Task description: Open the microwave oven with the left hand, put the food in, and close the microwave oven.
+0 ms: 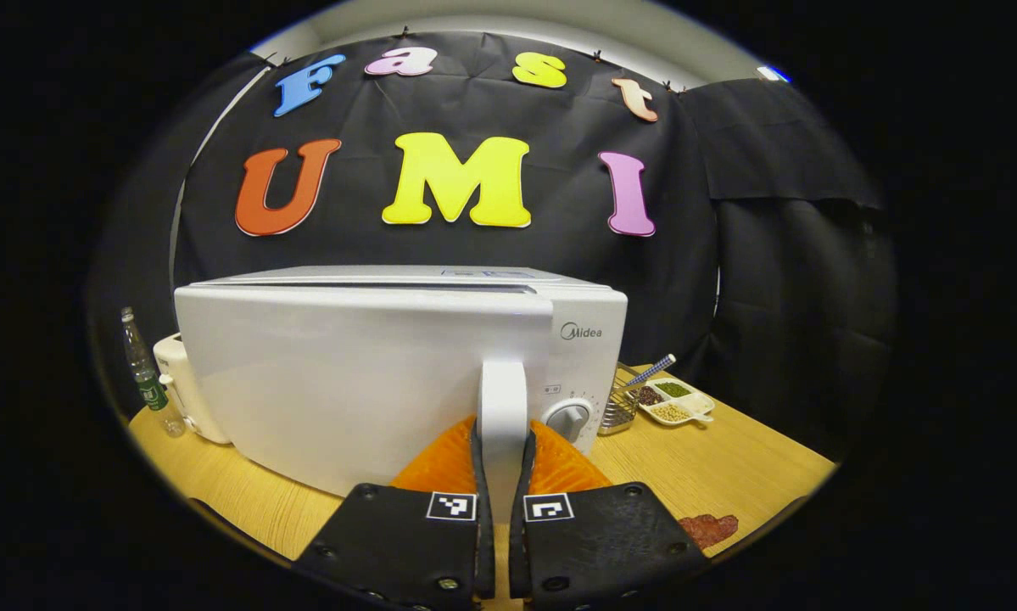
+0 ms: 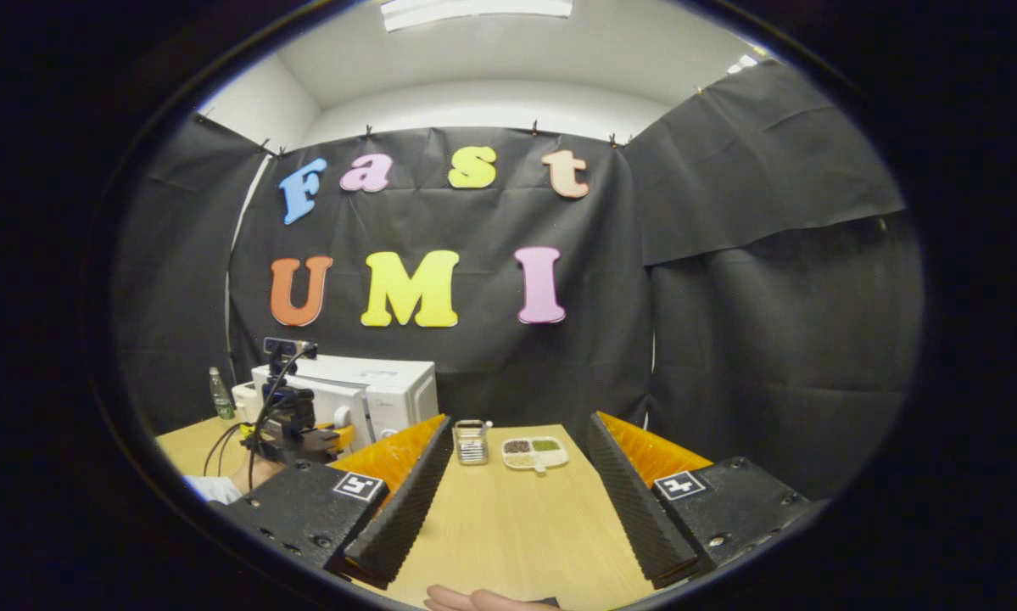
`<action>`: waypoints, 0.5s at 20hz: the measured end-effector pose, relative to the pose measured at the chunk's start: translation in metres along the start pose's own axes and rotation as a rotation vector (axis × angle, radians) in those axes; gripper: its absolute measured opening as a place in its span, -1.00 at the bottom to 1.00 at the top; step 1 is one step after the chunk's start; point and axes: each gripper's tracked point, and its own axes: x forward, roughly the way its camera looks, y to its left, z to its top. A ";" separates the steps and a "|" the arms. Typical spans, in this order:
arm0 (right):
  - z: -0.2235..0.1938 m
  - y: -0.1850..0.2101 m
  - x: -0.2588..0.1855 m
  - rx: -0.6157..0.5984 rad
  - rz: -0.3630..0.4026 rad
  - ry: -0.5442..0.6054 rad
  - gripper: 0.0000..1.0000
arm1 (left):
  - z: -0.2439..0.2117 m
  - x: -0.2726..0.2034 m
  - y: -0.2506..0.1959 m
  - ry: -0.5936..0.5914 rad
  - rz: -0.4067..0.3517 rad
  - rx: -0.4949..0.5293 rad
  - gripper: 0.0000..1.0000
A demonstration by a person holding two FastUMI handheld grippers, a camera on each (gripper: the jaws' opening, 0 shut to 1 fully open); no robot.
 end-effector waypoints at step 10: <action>0.001 0.034 -0.029 -0.011 0.039 0.004 1.00 | -0.013 -0.091 0.022 -0.042 -0.039 0.038 -0.87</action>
